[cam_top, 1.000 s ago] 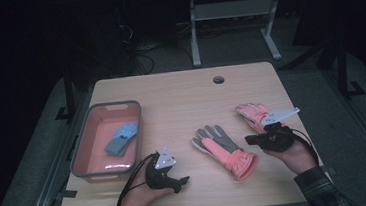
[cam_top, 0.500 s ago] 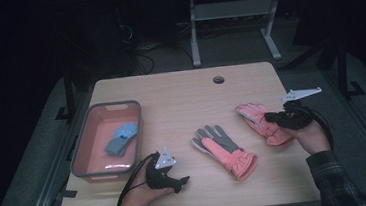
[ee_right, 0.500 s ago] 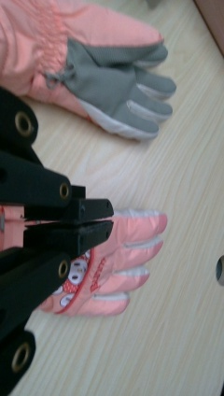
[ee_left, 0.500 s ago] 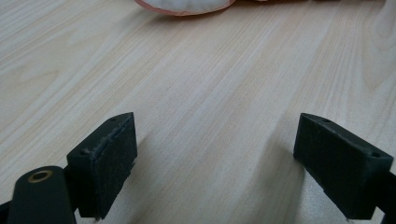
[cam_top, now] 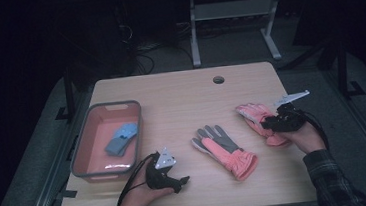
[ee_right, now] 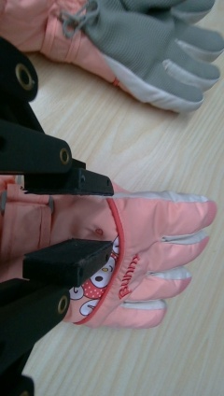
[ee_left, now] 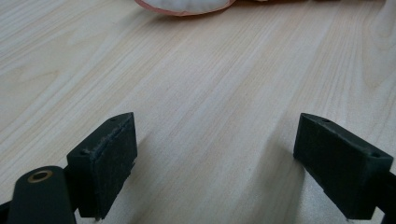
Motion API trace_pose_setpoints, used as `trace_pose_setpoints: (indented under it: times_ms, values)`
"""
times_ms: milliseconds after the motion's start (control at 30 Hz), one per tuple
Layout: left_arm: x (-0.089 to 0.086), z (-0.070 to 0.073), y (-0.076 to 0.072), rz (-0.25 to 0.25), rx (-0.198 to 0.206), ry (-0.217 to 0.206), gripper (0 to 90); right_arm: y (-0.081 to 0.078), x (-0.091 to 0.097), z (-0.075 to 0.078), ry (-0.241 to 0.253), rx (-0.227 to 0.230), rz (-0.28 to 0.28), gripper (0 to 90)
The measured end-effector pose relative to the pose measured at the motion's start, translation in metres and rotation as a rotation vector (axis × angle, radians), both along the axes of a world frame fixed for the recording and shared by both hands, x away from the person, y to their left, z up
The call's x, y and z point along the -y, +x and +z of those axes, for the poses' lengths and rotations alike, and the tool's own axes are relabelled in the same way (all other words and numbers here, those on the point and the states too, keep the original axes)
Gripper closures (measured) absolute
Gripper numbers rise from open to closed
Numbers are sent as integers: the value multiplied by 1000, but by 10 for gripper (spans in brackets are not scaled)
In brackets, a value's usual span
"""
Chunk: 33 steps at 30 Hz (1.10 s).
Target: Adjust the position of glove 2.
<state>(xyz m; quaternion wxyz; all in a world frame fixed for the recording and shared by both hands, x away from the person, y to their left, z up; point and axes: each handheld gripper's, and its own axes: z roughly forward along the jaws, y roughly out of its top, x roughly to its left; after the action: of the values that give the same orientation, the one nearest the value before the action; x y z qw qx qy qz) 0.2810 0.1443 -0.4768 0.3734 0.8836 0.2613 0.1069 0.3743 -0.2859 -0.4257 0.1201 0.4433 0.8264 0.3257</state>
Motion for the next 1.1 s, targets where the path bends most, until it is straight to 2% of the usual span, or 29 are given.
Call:
trace_pose_setpoints:
  times_ms: [133,200,367,433,667,767,1100]
  values:
    - [0,0,0,0,1,-1,128,2,-2,-7,-33,-9,4,578]
    - [0,0,0,0,0,-1,128,3,-2,-9,-42,-8,7,616]
    - [0,0,0,0,1,-1,128,2,-4,-10,-58,1,20,825]
    - [0,0,0,0,1,-2,128,1,-4,-9,-57,4,19,837]
    - [0,0,0,0,1,-3,128,-1,4,1,-4,22,2,862]
    - [0,0,0,0,0,-1,128,-4,6,9,22,43,4,863]
    - [0,0,0,0,0,1,128,-14,-7,33,75,58,34,863]
